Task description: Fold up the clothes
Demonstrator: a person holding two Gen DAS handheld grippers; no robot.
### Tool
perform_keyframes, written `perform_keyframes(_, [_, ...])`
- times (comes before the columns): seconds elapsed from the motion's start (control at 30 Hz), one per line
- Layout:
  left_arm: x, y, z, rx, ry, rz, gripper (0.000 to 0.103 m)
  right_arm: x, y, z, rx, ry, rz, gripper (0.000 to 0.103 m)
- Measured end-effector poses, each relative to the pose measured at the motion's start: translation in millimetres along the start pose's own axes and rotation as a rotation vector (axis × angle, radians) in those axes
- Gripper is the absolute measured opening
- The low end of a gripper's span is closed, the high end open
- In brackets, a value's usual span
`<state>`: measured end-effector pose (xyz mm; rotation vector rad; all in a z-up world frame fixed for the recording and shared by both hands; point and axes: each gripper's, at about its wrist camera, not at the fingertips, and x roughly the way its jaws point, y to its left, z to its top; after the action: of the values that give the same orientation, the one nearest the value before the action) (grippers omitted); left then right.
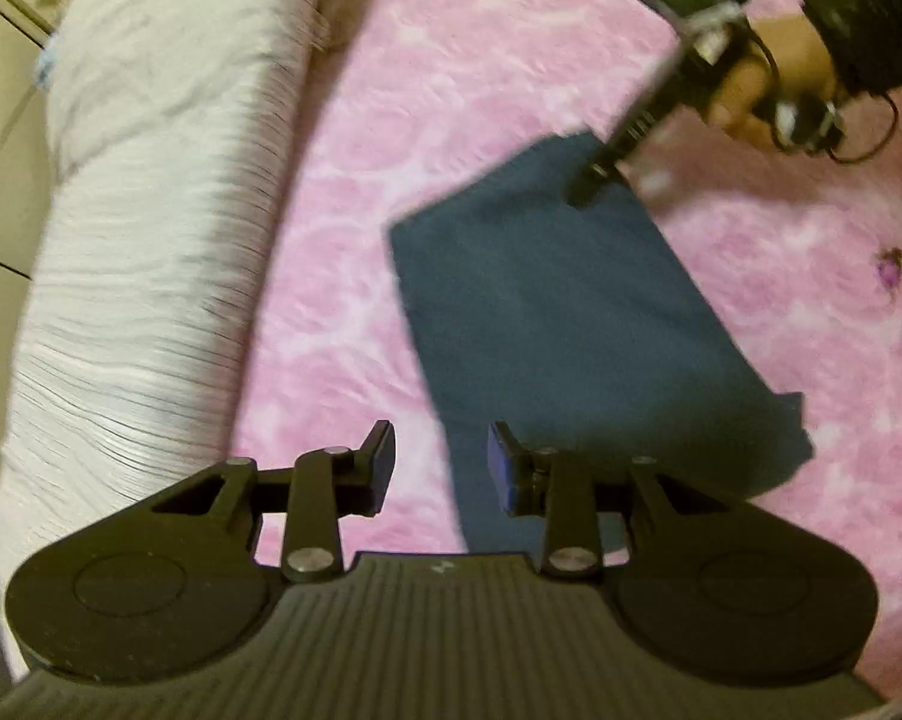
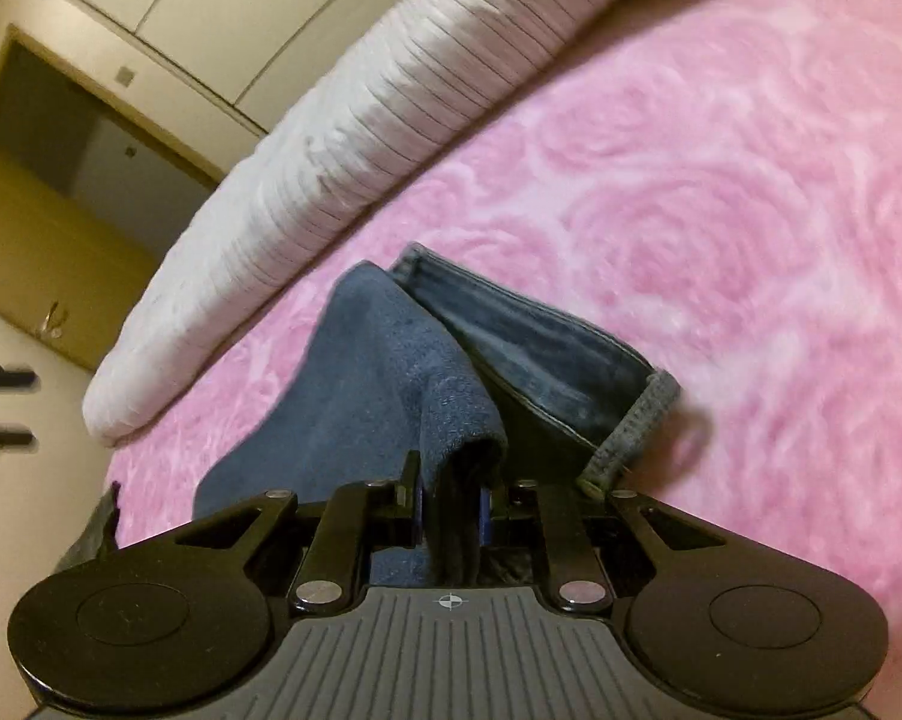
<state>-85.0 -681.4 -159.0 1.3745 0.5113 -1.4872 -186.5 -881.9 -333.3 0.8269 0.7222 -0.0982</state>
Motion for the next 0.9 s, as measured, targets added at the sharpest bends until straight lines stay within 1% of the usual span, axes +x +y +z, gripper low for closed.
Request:
perform_keyframes(0.1, [15.4, -12.8, -6.8, -0.037, 0.009, -0.042, 0.029, -10.6, 13.5, 9.4, -0.043, -0.046, 0.043, 0.014])
perform_keyframes(0.17, [25.5, -19.4, -10.2, -0.051, 0.014, -0.061, 0.029, -10.3, 9.6, 18.4, -0.039, -0.084, 0.050, 0.014])
perform_keyframes(0.23, [33.4, -24.5, -12.3, -0.057, 0.018, -0.072, 0.029, -3.5, -1.3, 26.7, -0.009, -0.080, 0.034, 0.014])
perform_keyframes(0.27, [36.9, -26.7, -13.2, -0.058, 0.018, -0.076, 0.029, -0.5, -6.1, 27.1, 0.008, -0.056, 0.020, 0.015])
perform_keyframes(0.33, [44.4, -28.5, -13.2, -0.068, 0.017, -0.080, 0.029, 5.1, -15.7, 27.6, 0.042, -0.008, -0.009, 0.019])
perform_keyframes(0.4, [50.2, -26.4, -13.2, -0.095, 0.011, -0.080, 0.029, -0.4, -21.1, 25.8, 0.077, -0.013, -0.001, 0.023])
perform_keyframes(0.5, [60.3, -19.6, -17.2, -0.174, 0.000, -0.064, 0.031, -23.6, -8.9, 22.5, 0.059, -0.062, -0.049, 0.024])
perform_keyframes(0.53, [65.6, -15.6, -20.3, -0.222, 0.000, -0.062, 0.031, -33.3, -1.5, 20.5, 0.036, -0.088, -0.080, 0.024])
perform_keyframes(0.57, [71.2, -11.9, -23.4, -0.268, 0.002, -0.061, 0.031, -41.5, 10.9, 18.6, -0.016, -0.118, -0.128, 0.024])
perform_keyframes(0.63, [86.8, -7.4, -29.8, -0.339, 0.019, -0.071, 0.031, -49.4, 41.5, 12.7, -0.161, -0.168, -0.178, 0.023])
perform_keyframes(0.7, [105.8, -6.4, -38.0, -0.362, 0.046, -0.069, 0.031, -48.7, 67.0, 7.4, -0.279, -0.191, -0.184, 0.023])
perform_keyframes(0.77, [124.0, -6.9, -46.1, -0.374, 0.072, -0.063, 0.032, -34.3, 81.7, 6.8, -0.368, -0.182, -0.181, 0.023])
perform_keyframes(0.8, [131.3, -6.2, -52.0, -0.385, 0.067, -0.067, 0.033, -22.2, 80.2, 7.2, -0.382, -0.161, -0.187, 0.023])
perform_keyframes(0.83, [138.1, -5.2, -57.7, -0.398, 0.060, -0.071, 0.037, -10.1, 78.4, 7.7, -0.394, -0.140, -0.192, 0.023])
perform_keyframes(0.87, [141.9, -2.4, -63.1, -0.423, 0.038, -0.076, 0.041, 4.7, 71.7, 8.7, -0.398, -0.115, -0.233, 0.023])
perform_keyframes(0.9, [145.4, 0.3, -68.1, -0.447, 0.017, -0.081, 0.041, 16.0, 62.5, 9.7, -0.378, -0.080, -0.258, 0.023])
